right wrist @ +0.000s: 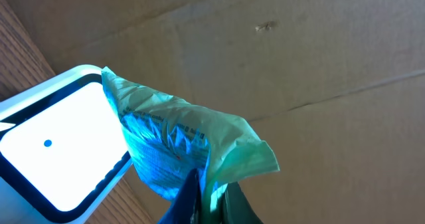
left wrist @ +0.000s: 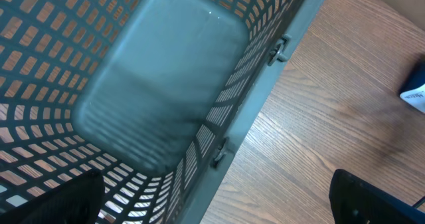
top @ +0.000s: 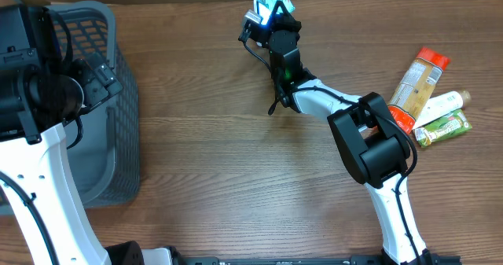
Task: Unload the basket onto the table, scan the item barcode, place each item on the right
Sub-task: 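Hold the wet-wipe pack in front of the white scanner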
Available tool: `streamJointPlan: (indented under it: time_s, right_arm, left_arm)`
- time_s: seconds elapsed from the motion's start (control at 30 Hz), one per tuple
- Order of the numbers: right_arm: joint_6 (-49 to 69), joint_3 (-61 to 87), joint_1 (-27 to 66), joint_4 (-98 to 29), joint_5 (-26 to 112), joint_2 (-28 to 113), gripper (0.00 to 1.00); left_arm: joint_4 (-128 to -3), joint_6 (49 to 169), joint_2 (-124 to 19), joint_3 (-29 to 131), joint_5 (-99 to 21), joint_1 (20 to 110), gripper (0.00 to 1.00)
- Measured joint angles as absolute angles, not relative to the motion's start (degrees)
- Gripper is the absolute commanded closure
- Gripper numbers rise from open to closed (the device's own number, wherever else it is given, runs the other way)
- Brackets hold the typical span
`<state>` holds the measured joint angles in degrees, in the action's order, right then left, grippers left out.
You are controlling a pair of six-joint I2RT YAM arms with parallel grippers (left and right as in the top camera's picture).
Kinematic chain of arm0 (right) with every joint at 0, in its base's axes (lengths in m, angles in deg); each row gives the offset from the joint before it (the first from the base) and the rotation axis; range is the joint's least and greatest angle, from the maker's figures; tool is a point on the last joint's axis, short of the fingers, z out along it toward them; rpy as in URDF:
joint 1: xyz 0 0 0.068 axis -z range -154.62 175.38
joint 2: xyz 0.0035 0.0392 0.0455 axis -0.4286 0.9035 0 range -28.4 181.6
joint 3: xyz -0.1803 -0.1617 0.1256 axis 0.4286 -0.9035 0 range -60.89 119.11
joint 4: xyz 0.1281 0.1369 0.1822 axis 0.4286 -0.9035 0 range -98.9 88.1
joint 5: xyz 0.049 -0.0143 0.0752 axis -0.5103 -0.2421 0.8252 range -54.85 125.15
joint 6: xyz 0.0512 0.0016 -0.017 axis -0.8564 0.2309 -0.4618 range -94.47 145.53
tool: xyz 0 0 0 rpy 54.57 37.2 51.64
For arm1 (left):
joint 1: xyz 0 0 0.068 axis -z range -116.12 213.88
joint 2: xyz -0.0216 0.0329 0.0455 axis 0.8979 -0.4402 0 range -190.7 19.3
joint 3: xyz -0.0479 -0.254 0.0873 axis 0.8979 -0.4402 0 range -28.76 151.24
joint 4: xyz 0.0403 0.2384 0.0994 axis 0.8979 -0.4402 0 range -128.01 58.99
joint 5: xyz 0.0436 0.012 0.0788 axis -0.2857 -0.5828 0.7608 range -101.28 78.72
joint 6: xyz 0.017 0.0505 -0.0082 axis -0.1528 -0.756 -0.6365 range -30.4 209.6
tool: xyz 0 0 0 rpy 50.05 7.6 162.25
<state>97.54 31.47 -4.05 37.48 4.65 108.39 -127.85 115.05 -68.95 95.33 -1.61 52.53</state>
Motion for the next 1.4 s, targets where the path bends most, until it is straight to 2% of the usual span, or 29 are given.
streamJointPlan:
  time_s: [0.97, 1.4]
  right_arm:
    - [97.8, 31.5, -0.9, 39.6, 7.7, 108.4, 0.96]
    - [97.9, 31.5, -1.1, 36.5, 8.0, 108.4, 0.96]
  left_arm:
    - [-127.8, 115.1, -69.0, 95.3, -1.6, 52.5, 0.0]
    - [-127.8, 115.1, -68.9, 95.3, -1.6, 52.5, 0.0]
